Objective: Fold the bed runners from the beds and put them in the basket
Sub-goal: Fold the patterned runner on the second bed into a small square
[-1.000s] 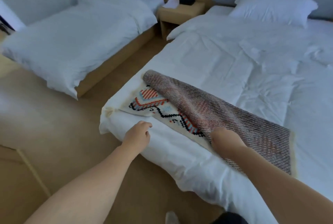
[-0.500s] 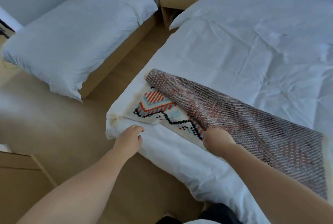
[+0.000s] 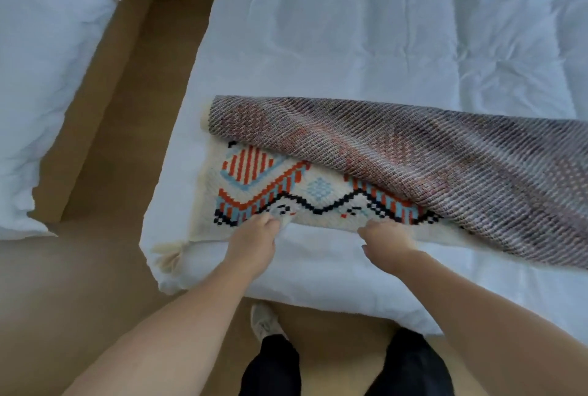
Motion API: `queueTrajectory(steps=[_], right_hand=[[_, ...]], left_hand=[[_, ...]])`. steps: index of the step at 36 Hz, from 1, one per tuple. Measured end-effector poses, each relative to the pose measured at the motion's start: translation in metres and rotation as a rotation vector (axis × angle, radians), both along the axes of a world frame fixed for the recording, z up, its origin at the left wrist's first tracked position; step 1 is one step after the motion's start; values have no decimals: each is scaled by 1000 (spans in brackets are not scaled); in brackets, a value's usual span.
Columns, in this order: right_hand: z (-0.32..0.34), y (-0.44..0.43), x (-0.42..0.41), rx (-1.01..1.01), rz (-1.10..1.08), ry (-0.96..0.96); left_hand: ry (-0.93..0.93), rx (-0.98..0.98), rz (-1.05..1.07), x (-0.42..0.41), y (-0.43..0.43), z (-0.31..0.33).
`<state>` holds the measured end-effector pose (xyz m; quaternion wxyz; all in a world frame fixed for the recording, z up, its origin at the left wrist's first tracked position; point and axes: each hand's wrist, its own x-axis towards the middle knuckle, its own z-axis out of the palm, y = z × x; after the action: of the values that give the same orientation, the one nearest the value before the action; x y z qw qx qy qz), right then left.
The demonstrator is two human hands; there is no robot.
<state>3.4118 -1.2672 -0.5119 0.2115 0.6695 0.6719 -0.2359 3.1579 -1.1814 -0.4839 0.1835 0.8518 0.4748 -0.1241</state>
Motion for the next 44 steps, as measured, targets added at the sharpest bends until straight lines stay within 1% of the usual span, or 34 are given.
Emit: queueTrajectory(steps=[2, 4, 8, 10, 13, 19, 21, 23, 26, 29, 33, 36, 39, 44], right_hand=[[-20, 8, -21, 26, -77, -4], [-38, 16, -35, 75, -145, -10], [-59, 28, -46, 163, -176, -74], [-63, 28, -45, 164, -172, -82], [-63, 24, -40, 138, -174, -44], [-44, 1, -44, -13, -180, 54], [-42, 6, -39, -51, -165, 70], [-40, 19, -32, -13, -135, 88], [-37, 51, -28, 134, -88, 89], [-44, 89, -30, 222, -46, 38], [-58, 131, -35, 339, 18, -66], [-61, 155, -30, 401, -7, -185], [-60, 170, -22, 446, -83, -247], [-56, 185, -4, 397, -167, -330]], left_hand=[[-1, 17, -90, -5, 13, -24], [36, 77, -131, -7, 25, -45], [115, 123, -192, -6, 38, -76], [119, 95, -212, -6, 39, -86], [106, 30, -232, -11, 42, -93], [159, -53, -300, -30, 36, -89], [143, -111, -300, -28, 38, -86], [81, -144, -282, -25, 46, -82], [-56, -43, -194, -21, 66, -84], [-147, 95, -123, -14, 95, -93], [-260, 213, -80, 2, 134, -109], [-249, 254, -89, 17, 162, -120], [-194, 298, -64, 32, 188, -122], [-113, 402, -116, 54, 227, -120]])
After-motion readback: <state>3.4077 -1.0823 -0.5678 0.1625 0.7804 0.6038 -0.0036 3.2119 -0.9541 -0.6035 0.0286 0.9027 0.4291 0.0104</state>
